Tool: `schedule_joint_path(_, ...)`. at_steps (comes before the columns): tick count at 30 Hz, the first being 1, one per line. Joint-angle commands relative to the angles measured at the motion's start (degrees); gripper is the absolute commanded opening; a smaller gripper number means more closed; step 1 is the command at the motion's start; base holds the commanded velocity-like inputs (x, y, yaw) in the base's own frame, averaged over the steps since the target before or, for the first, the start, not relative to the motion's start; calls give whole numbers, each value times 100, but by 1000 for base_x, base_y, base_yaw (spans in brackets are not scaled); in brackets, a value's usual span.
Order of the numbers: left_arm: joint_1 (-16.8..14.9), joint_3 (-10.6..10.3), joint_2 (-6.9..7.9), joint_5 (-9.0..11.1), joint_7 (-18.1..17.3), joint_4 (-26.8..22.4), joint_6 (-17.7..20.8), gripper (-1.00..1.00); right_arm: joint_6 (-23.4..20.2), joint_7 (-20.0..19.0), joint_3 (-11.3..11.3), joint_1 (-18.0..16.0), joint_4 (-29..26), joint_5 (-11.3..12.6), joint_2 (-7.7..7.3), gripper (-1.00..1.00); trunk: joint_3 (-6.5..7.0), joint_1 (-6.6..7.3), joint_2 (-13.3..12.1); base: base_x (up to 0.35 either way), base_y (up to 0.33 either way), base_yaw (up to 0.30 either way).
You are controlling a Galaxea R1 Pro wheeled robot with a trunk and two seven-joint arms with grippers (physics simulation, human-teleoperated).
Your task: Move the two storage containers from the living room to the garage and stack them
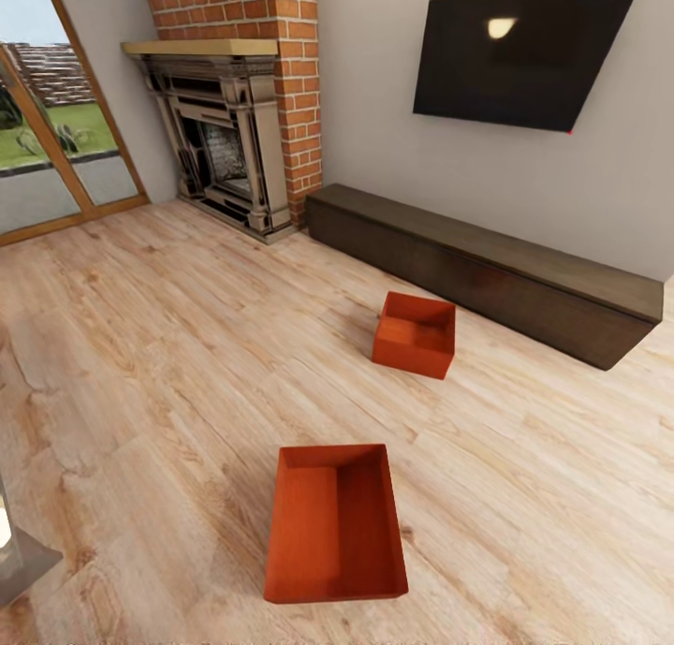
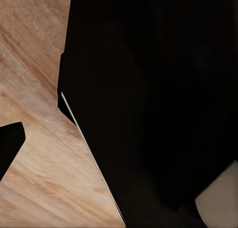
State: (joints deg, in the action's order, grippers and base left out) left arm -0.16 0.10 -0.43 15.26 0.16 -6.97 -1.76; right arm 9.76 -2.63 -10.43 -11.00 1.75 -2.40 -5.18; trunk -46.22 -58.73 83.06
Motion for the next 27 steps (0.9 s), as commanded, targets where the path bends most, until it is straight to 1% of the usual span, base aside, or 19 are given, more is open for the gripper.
schedule_joint_path(1, -2, -1, -1, 30, 2, 3, -17, 100, 35, -7, -10, -7, 19, -24, -1, 100, -13, 0, 2, 0, 0, 0)
schedule_joint_path(21, -2, -1, -1, 30, 2, 3, -17, 100, 42, -9, -12, -7, 19, -24, -1, 100, -199, 0, 2, 0, 0, 0)
schedule_joint_path(27, -2, -1, -1, 30, 2, 3, -17, 100, 13, 24, -7, -7, 19, -24, -1, 100, -221, 0, 2, 0, 0, 0)
